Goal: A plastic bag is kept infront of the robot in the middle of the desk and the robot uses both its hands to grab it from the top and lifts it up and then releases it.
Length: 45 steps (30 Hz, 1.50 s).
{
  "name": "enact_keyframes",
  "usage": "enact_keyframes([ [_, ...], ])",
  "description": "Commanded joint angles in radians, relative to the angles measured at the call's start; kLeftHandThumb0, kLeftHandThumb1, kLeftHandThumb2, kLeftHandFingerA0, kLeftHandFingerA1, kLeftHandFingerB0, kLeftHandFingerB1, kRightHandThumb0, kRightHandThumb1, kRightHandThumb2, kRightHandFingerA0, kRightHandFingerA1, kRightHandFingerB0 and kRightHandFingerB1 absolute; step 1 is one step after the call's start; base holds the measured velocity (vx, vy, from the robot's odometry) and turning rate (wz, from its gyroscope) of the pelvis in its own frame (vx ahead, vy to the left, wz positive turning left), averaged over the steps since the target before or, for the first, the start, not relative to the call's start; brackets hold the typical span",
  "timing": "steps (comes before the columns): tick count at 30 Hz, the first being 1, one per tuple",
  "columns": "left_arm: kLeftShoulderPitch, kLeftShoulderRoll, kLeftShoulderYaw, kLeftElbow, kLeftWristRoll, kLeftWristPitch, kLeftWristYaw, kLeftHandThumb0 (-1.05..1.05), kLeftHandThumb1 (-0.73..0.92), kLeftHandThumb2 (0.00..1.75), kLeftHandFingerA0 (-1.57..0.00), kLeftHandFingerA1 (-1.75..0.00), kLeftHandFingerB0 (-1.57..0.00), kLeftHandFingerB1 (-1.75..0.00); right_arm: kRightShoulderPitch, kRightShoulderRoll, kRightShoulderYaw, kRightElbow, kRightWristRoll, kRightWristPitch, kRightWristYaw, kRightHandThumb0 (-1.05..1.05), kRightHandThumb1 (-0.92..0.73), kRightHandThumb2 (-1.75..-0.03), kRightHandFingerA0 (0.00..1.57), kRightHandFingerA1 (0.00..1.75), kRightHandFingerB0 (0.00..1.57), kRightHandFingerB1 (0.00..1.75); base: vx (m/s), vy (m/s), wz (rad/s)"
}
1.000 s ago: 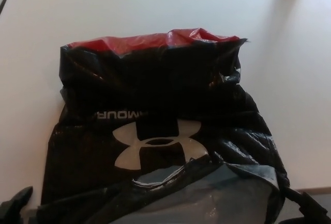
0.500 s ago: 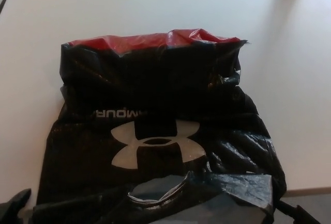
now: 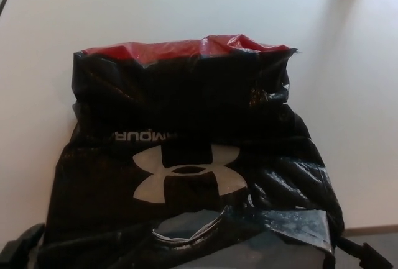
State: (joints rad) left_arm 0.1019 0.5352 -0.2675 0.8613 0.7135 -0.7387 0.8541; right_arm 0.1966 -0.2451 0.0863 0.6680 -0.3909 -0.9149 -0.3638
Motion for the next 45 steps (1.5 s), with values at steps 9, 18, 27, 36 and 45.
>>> enact_keyframes([
  [9,-0.035,-0.008,-0.055,0.005,0.036,0.010,0.006,-0.24,0.50,0.59,-0.41,-0.42,-0.09,-0.25,-0.048,-0.051,-0.166,-0.184,0.278,0.160,0.181,-0.32,-0.54,-0.57,0.84,0.49,0.45,0.35,0.00,0.000,0.00],
  [18,-0.034,-0.021,-0.116,0.031,0.050,-0.003,0.031,-0.15,0.53,0.59,-0.46,-0.42,-0.07,-0.23,-0.064,-0.019,-0.182,-0.252,0.285,0.236,0.224,-0.34,-0.53,-0.57,0.86,0.48,0.46,0.36,0.00,0.000,0.00],
  [27,-0.053,-0.014,-0.137,0.051,0.027,-0.037,0.010,-0.13,0.53,0.59,-0.49,-0.46,-0.06,-0.22,-0.059,0.001,-0.112,-0.254,0.262,0.310,0.317,-0.46,-0.46,-0.72,0.75,0.56,0.36,0.43,0.00,0.000,0.00],
  [36,-0.054,0.015,-0.141,0.055,0.016,-0.055,-0.010,-0.16,0.52,0.59,-0.50,-0.47,-0.06,-0.22,-0.127,-0.060,-0.042,-0.225,0.194,0.349,0.367,-0.49,-0.47,-0.75,0.69,0.56,0.27,0.42,0.00,0.000,0.00],
  [45,-0.070,0.103,-0.143,0.063,0.041,-0.077,-0.015,-0.12,0.41,0.87,-0.28,-0.55,-0.01,-0.45,-0.119,-0.096,-0.047,-0.250,0.308,0.415,0.486,-0.44,-0.57,-0.58,0.81,0.46,0.32,0.31,0.00,0.000,0.00],
])
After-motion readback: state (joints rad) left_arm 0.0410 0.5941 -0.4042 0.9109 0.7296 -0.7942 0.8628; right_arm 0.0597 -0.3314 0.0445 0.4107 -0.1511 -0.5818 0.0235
